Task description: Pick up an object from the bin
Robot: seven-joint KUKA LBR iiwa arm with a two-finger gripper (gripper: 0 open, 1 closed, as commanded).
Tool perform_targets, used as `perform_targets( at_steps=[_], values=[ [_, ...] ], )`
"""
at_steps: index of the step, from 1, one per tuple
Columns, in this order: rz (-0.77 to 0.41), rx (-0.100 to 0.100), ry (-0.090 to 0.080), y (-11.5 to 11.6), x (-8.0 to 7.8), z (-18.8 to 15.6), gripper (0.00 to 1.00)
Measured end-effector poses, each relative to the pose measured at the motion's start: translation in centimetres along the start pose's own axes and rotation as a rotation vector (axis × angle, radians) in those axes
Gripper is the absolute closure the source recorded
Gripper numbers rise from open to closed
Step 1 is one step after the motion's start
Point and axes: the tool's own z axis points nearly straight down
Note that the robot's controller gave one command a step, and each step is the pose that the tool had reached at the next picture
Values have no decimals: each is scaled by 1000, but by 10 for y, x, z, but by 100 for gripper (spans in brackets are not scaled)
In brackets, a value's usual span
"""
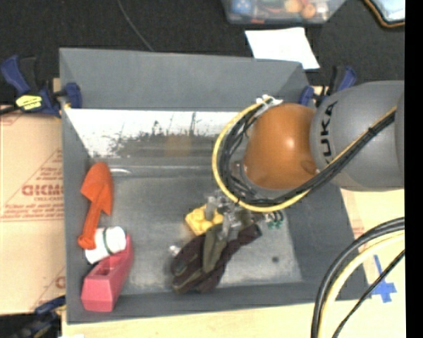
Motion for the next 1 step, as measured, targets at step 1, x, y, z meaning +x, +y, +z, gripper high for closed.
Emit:
perform_targets(
  at_steps=[1],
  values=[
    [-111, 2, -4, -36, -10, -5, 100]
  ],
)
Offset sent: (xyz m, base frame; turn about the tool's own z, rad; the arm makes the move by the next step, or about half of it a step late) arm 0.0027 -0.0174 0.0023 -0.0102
